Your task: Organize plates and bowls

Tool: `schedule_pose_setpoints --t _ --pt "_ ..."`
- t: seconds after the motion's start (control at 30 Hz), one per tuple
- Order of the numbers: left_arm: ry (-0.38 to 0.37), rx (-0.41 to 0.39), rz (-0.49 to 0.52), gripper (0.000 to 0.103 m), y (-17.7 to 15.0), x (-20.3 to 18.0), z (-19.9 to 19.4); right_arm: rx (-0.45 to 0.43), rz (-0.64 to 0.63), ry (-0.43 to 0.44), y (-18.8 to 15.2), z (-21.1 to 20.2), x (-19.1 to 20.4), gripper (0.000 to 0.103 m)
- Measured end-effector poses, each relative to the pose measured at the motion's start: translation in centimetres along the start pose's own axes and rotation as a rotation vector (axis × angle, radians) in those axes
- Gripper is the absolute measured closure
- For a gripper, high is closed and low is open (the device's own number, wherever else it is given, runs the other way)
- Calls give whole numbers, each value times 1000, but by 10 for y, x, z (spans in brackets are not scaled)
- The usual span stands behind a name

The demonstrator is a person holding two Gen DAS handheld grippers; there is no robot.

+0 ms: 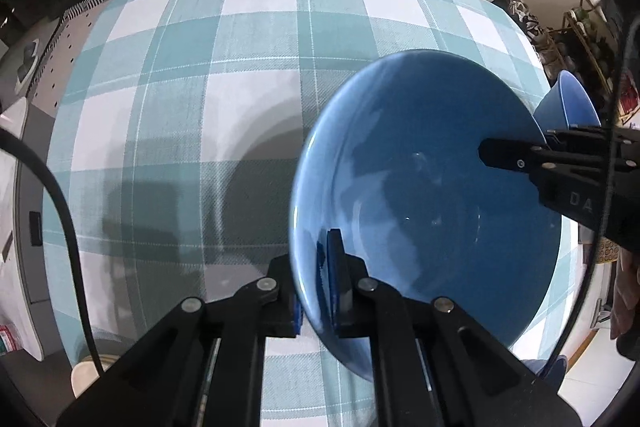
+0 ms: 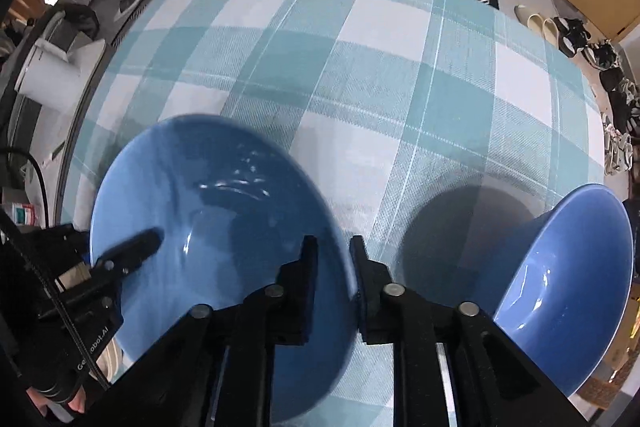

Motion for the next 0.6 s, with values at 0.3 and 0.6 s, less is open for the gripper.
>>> schedule_pose_setpoints --t 0.3,0.6 --pt "-23 12 -57 96 -10 11 -9 11 -7 43 -14 -11 16 96" --pt "-6 1 -51 96 -19 12 -35 -27 -2 63 -32 -35 28 96"
Point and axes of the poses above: each gripper's, at about its wrist camera, not at the fingertips, and z roughly the way its jaws point, x to its left, y to its top, the point moved 7 cm from there along z, roughly the way its jaws point
